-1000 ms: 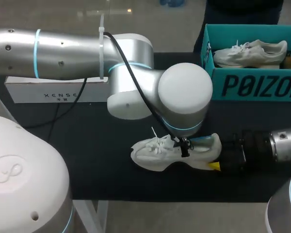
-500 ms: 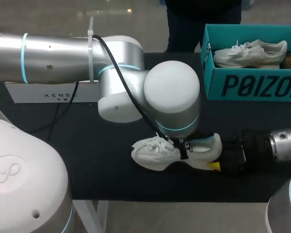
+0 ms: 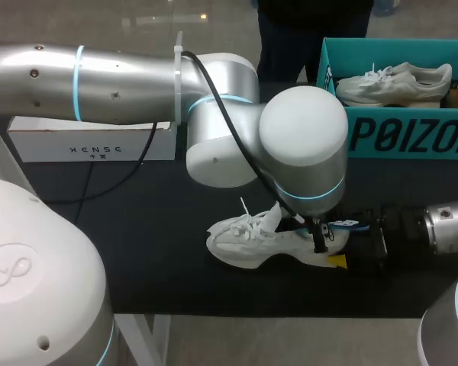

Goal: Take the shoe out of the shoebox, open the shoe tongue, remove and reinsert the insole, then place the shoe into the shoebox

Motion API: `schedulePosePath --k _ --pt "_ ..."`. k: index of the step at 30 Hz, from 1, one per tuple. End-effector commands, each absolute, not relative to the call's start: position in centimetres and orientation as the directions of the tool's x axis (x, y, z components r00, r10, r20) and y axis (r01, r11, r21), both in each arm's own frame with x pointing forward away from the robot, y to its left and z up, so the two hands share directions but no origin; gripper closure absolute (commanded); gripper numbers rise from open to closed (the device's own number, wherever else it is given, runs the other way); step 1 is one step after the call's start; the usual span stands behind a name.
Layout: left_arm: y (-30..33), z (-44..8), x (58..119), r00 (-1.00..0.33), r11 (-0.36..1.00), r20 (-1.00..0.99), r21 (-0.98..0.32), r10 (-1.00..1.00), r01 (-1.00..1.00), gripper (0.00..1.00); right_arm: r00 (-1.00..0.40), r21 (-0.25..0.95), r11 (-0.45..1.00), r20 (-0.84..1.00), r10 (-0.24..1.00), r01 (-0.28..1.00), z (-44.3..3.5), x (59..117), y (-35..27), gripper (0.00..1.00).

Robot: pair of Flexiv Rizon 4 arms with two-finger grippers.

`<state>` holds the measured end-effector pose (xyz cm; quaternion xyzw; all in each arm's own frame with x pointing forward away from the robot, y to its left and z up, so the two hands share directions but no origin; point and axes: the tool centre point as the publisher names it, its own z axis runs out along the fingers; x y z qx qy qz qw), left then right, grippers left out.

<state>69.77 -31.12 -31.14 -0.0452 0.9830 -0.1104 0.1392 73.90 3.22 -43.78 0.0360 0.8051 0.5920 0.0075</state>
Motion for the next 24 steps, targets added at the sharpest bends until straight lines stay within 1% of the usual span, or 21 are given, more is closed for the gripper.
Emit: schedulePosePath --k 1,11,14,19,24 --pt "-32.8 -30.8 69.7 -0.959 0.971 -0.254 -0.231 -0.124 -0.064 1.0 -0.997 0.953 0.3 0.03 0.069 0.049 -44.2 73.8 3.4 1.0" --pt "-34.4 -25.7 70.2 -0.961 0.941 -0.218 -0.326 -0.167 -0.089 1.0 -0.997 0.953 0.3 0.03 0.069 0.049 -44.2 73.8 3.4 1.0" --pt "-34.5 -23.4 70.2 -0.97 0.923 -0.159 -0.367 -0.182 -0.113 1.0 -0.997 0.953 0.3 0.03 0.069 0.049 -44.2 73.8 3.4 1.0" --pt "-34.0 -19.3 70.5 -0.986 0.871 -0.026 -0.473 -0.163 -0.131 1.0 -0.997 0.953 0.3 0.03 0.069 0.049 -44.2 73.8 3.4 1.0" --pt "-32.6 -16.0 70.8 -0.99 0.82 0.039 -0.556 -0.136 -0.135 1.0 -0.997 0.953 0.3 0.03 0.069 0.049 -44.2 73.8 3.4 1.0"
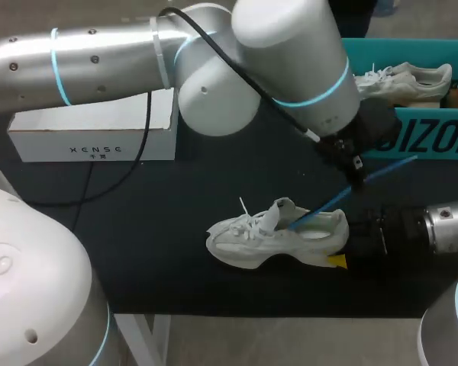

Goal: Take the shoe out of the shoebox, open the shoe tongue, remove and reinsert the insole, then place the shoe into the shoebox

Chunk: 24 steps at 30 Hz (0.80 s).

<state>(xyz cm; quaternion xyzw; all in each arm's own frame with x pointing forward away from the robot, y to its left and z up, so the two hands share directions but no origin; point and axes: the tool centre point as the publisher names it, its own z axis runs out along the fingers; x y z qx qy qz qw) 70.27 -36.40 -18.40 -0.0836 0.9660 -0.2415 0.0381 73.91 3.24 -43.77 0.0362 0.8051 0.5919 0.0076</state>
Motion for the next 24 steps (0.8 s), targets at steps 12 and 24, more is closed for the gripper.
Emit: schedulePosePath --k 12,24 --pt "-27.7 -11.9 72.7 -0.978 0.716 0.175 -0.667 -0.118 -0.206 1.0 -0.997 0.953 0.3 0.03 0.069 0.049 -44.2 73.8 3.4 1.0" --pt "-25.4 -8.8 73.6 -0.973 0.673 0.22 -0.711 -0.065 -0.206 1.0 -0.997 0.953 0.3 0.03 0.069 0.049 -44.2 73.8 3.4 1.0"
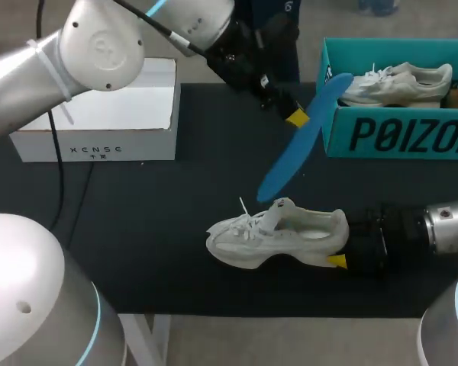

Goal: Take the shoe out of the shoebox, open the shoe tongue, remove and reinsert the insole, then place the shoe into the shoebox

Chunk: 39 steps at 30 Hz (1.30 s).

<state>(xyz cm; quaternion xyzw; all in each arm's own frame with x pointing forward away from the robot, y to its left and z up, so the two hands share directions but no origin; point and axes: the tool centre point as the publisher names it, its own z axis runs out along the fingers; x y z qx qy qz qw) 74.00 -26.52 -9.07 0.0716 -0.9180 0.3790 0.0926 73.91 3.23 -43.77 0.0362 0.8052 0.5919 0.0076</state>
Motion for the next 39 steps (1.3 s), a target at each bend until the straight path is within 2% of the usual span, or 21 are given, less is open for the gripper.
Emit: schedulePosePath --k 1,39 --pt "-25.38 -8.83 73.64 -0.973 0.673 0.22 -0.711 -0.065 -0.206 1.0 -0.997 0.953 0.3 0.03 0.069 0.049 -44.15 73.79 3.39 1.0" --pt "-25.58 -8.73 73.44 -0.972 0.674 0.229 -0.71 -0.052 -0.204 1.0 -0.997 0.953 0.3 0.03 0.069 0.049 -44.15 73.79 3.39 1.0"
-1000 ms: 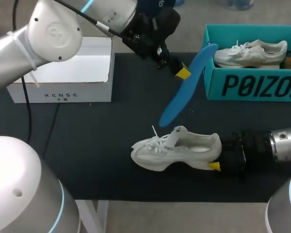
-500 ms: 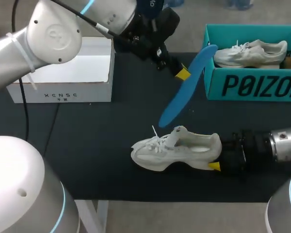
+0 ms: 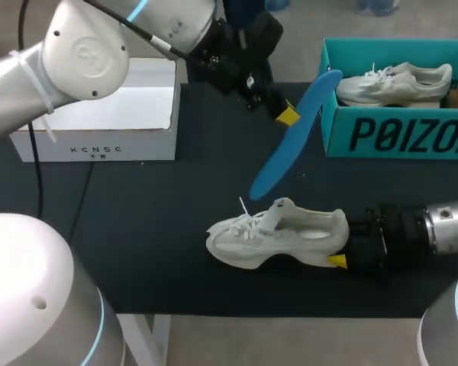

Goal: Take the shoe out of the shoebox, open the shoe tongue, remove and reinsert the insole, then place the shoe into the shoebox

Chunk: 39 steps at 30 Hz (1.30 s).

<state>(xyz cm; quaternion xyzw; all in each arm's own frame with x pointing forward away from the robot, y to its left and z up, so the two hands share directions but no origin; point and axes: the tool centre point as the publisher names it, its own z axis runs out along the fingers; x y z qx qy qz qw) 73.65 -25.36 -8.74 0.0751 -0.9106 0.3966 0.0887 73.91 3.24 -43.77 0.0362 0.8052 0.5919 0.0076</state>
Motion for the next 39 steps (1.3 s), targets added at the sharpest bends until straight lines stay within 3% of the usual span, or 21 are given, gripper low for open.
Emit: schedulePosePath --k 1,13,24,39 --pt "-26.0 -8.5 73.1 -0.972 0.679 0.234 -0.708 -0.034 -0.194 1.0 -0.997 0.953 0.3 0.03 0.069 0.049 -44.2 73.8 3.4 1.0" --pt "-25.1 -7.6 77.4 -0.894 0.662 0.43 -0.708 0.126 -0.247 1.0 -0.997 0.953 0.3 0.03 0.069 0.049 -44.2 73.8 3.4 1.0" --pt "-22.5 -7.3 80.5 -0.819 0.546 0.517 -0.773 0.249 -0.322 1.0 -0.997 0.953 0.3 0.03 0.069 0.049 -44.2 73.8 3.4 1.0" --pt "-19.8 -6.2 83.9 -0.678 0.541 0.609 -0.762 0.412 -0.356 1.0 -0.997 0.953 0.3 0.03 0.069 0.049 -44.2 73.8 3.4 1.0"
